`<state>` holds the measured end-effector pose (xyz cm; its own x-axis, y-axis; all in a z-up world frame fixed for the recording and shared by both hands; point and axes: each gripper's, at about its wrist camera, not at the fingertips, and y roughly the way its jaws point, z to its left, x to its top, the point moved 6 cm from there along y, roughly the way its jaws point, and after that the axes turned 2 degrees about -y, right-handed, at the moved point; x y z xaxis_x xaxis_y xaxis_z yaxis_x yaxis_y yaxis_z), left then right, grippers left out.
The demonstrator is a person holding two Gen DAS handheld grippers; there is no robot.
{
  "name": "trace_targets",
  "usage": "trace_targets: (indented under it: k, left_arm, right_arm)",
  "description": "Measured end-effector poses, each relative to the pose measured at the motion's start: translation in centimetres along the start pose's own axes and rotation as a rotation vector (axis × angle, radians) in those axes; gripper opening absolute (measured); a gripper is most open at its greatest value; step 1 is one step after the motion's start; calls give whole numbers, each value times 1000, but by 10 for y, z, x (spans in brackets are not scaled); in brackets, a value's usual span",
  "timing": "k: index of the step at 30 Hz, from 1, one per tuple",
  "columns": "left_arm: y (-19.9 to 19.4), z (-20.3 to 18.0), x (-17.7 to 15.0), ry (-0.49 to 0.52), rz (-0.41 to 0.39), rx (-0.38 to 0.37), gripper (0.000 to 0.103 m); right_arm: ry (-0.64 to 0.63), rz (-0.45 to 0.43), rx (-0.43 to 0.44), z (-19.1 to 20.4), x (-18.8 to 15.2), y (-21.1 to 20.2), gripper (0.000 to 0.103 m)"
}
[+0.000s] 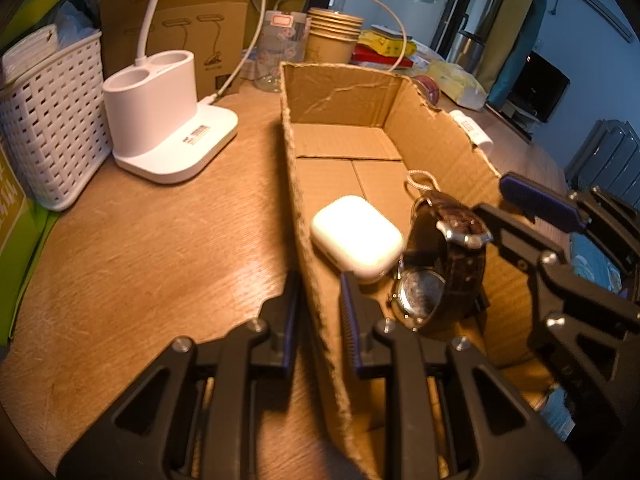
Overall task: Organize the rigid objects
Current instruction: 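Withdraw the right gripper from the box toward the Honda car key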
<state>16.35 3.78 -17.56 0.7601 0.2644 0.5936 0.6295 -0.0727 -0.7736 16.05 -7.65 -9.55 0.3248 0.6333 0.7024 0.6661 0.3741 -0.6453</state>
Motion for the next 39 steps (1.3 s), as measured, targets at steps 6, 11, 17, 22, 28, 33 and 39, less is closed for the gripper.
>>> trace_targets:
  k: [6,11,17,22,28,33,39]
  left_arm:
    - [0,0,0,-2,1,-1,21]
    - [0,0,0,-2,1,-1,21]
    - [0,0,0,-2,1,-1,21]
    - [0,-1,0,-1,0,-1,21]
    - [0,0,0,-1,1,-1,21]
    - [0,0,0,-2,1,-2,21]
    - [0,0,0,-2,1,-2,21]
  right_arm:
    - [50,-26,23,-10,0,-10,39]
    - [94,-30,28,-21,-4,-13,40]
    - [151,-38,37,-37,-10,-16,40]
    - [200,-38,31,-53,-17,-16,43]
    - [235,-23,11,-68,-27,-12,44]
    - [268,-1,9,-79,-36,-1,44]
    - [299,24,7,-88,-45,15,45]
